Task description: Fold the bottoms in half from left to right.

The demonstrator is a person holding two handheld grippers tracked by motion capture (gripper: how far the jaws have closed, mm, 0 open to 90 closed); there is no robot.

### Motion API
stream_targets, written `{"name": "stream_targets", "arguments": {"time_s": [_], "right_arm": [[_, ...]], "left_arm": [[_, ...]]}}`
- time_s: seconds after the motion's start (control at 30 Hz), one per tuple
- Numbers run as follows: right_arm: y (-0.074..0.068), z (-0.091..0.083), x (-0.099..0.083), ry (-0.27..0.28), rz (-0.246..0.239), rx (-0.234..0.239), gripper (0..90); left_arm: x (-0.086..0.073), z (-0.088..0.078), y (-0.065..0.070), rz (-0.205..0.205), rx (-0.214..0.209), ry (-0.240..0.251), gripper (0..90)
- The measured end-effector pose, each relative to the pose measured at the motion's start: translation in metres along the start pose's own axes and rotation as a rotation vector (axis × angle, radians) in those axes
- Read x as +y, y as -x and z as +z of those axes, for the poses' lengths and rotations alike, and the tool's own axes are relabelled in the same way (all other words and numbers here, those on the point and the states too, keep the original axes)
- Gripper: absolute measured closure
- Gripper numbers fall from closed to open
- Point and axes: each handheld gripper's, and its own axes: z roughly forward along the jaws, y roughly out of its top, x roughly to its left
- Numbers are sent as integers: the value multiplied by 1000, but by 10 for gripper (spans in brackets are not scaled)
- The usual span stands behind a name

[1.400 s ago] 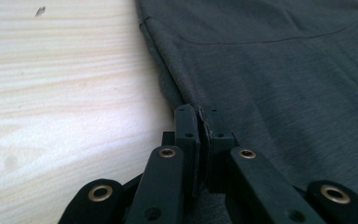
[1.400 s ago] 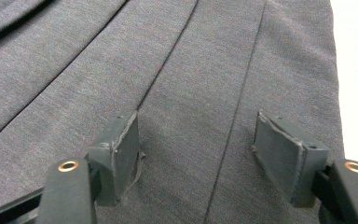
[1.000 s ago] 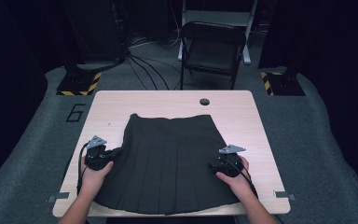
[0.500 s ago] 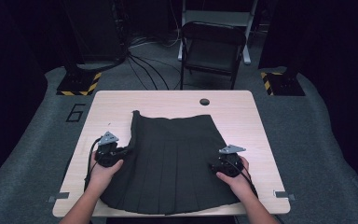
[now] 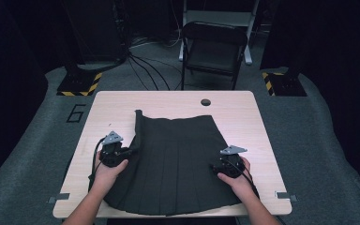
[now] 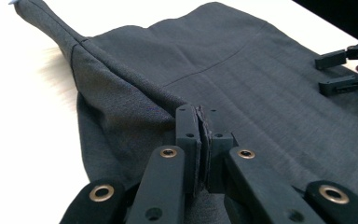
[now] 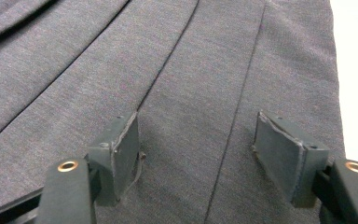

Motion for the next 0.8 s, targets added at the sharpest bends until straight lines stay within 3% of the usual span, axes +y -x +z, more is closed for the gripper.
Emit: {"name": "stream_targets", "arguments": {"time_s": [0.4, 0.8], "right_arm": [[0, 0, 0, 0, -1, 1, 305], [0, 0, 0, -1, -2, 1, 305]], "left_arm": [[8, 10, 18, 32, -50, 1, 871], [11, 21, 33, 21, -86, 5, 872]]}}
